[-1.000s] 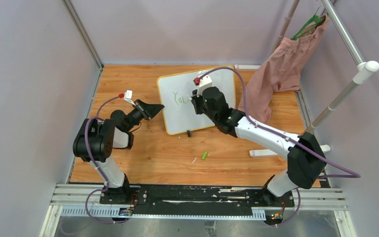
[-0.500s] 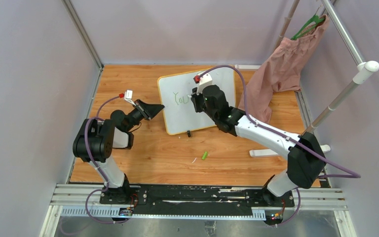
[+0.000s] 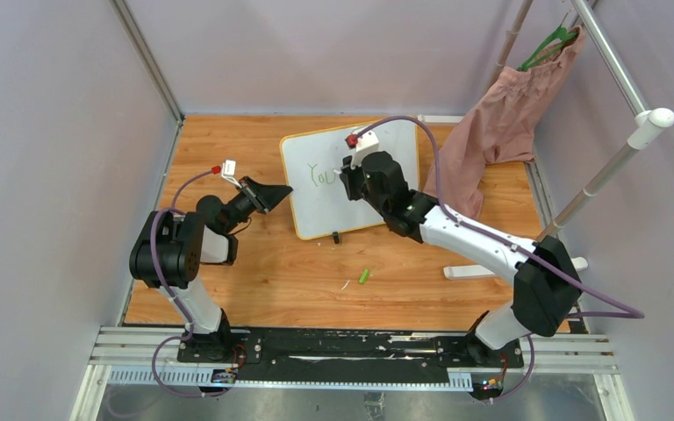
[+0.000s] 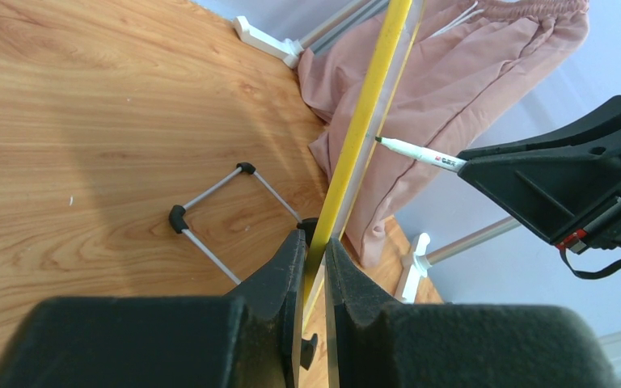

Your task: Write a sentence on the whiteboard

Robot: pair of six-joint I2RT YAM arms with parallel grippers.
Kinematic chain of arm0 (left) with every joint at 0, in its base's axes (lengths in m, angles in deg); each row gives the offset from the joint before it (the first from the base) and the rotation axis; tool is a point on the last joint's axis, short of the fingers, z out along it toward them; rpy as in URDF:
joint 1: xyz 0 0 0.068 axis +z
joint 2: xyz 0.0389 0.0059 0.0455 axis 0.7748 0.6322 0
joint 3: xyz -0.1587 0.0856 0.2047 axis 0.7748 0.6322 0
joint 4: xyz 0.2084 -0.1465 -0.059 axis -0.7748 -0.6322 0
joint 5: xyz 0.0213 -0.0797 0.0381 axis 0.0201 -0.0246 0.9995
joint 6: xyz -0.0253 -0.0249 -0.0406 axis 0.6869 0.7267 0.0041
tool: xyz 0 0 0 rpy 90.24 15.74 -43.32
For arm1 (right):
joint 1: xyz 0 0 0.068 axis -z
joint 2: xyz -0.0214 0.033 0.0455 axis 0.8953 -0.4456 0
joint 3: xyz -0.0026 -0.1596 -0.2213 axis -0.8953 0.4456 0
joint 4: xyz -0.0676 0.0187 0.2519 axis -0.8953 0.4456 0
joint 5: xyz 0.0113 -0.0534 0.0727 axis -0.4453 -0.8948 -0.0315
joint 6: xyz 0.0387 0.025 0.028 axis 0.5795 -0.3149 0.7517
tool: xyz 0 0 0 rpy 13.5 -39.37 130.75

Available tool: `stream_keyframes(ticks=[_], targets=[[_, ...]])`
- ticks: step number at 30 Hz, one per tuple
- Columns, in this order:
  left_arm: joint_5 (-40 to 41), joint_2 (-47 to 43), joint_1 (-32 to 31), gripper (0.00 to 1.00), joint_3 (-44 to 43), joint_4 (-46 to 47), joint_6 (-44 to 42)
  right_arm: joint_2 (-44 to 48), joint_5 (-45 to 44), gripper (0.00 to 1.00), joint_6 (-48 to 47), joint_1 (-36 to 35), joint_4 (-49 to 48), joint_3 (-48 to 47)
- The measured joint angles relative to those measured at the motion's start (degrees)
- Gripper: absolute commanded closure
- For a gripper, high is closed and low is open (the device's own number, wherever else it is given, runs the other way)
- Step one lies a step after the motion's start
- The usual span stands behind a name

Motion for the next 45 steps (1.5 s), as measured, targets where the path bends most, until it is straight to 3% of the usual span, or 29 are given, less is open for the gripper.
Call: stream_keyframes(ticks=[13, 23, 45], targets=[[0.0, 0.0, 0.0, 1.00, 0.0, 0.0, 0.0, 9.6, 1.5, 1.00, -0.2, 0.9, 1.0, 1.4], [0.0, 0.0, 0.0, 1.00, 0.0, 0.0, 0.0, 7.2, 1.6, 1.00, -0.5, 5.3, 2.1, 4.7], [0.0, 0.0, 0.0, 1.00, 0.0, 0.0, 0.0, 5.5, 3.0, 1.00, 1.3, 6.4, -0.1, 5.3]])
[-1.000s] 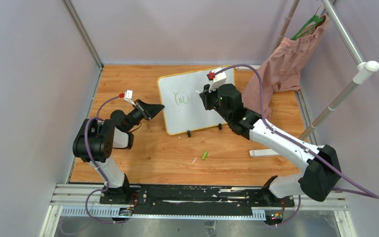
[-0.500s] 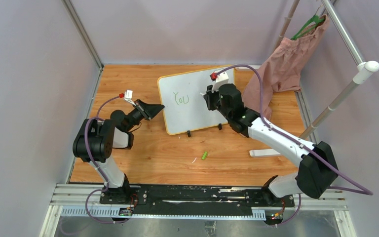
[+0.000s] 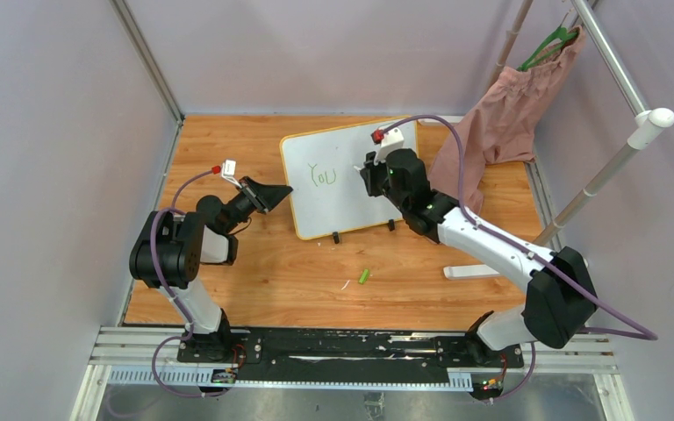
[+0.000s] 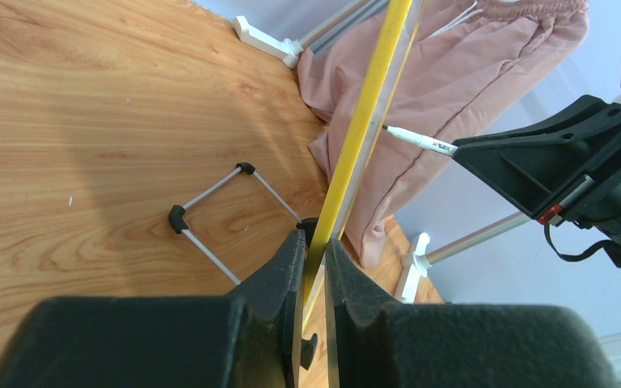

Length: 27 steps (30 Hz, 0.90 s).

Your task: Write a sentence on the whiteboard

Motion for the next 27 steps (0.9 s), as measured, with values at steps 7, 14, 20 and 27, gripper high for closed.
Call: stream_keyframes(ticks=[7, 14, 20, 27], targets=[[0.0, 0.0, 0.0, 1.00, 0.0, 0.0, 0.0, -0.1, 0.0, 1.00, 0.0, 0.0, -0.3, -0.2], [0.0, 0.0, -0.2, 1.00, 0.0, 0.0, 0.0, -1.3, 0.0, 1.00, 0.4, 0.0, -0.4, -1.4], [0.0, -0.1, -0.3, 1.00, 0.0, 0.0, 0.0, -2.2, 0.1, 1.00, 0.7, 0.0, -0.4, -2.3], [0.0, -0.1, -0.3, 1.00, 0.0, 0.0, 0.0, -2.4, 1.8, 1.00, 1.1, 0.0, -0.4, -2.3]])
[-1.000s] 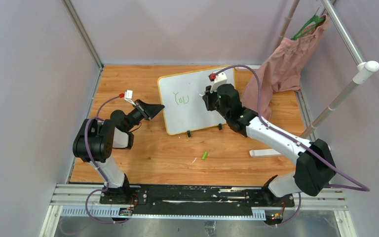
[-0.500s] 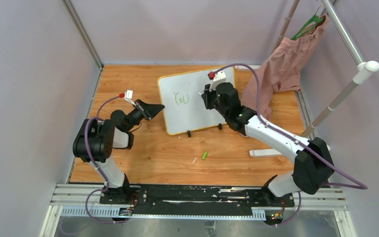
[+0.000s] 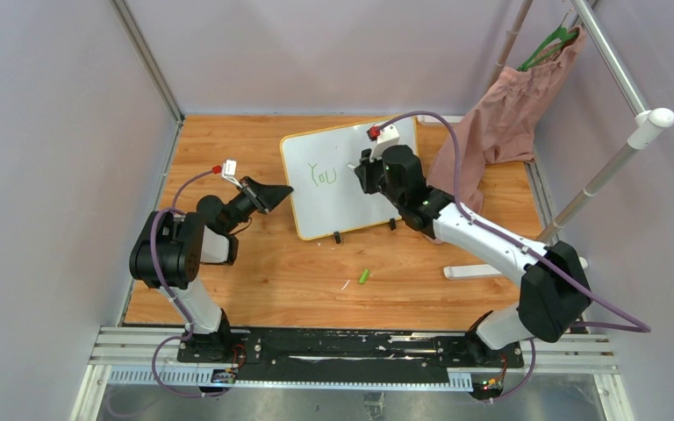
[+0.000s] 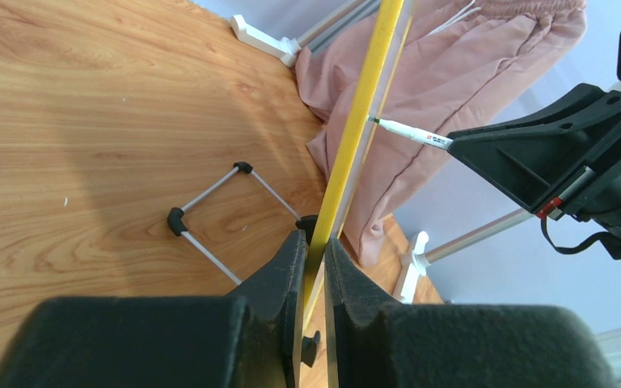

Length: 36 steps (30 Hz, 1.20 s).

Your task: Write a sentence on the whiteboard

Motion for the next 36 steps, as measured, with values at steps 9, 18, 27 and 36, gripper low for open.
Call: stream_keyframes(ticks=[9, 18, 27, 36], targets=[[0.0, 0.0, 0.0, 1.00, 0.0, 0.0, 0.0, -0.2, 1.7, 1.00, 0.1, -0.2, 0.1, 0.1], [0.0, 0.0, 0.0, 1.00, 0.0, 0.0, 0.0, 0.2, 2.8, 1.00, 0.2, -0.3, 0.4, 2.6], [-0.2, -0.5, -0.2, 1.00, 0.0, -0.1, 0.0, 1.7, 2.0, 1.00, 0.2, -0.3, 1.1, 3.8], [-0.9, -0.7, -0.4, 1.00, 0.0, 0.0, -1.3, 3.0, -0.4, 1.00, 0.2, -0.1, 3.0, 4.0]])
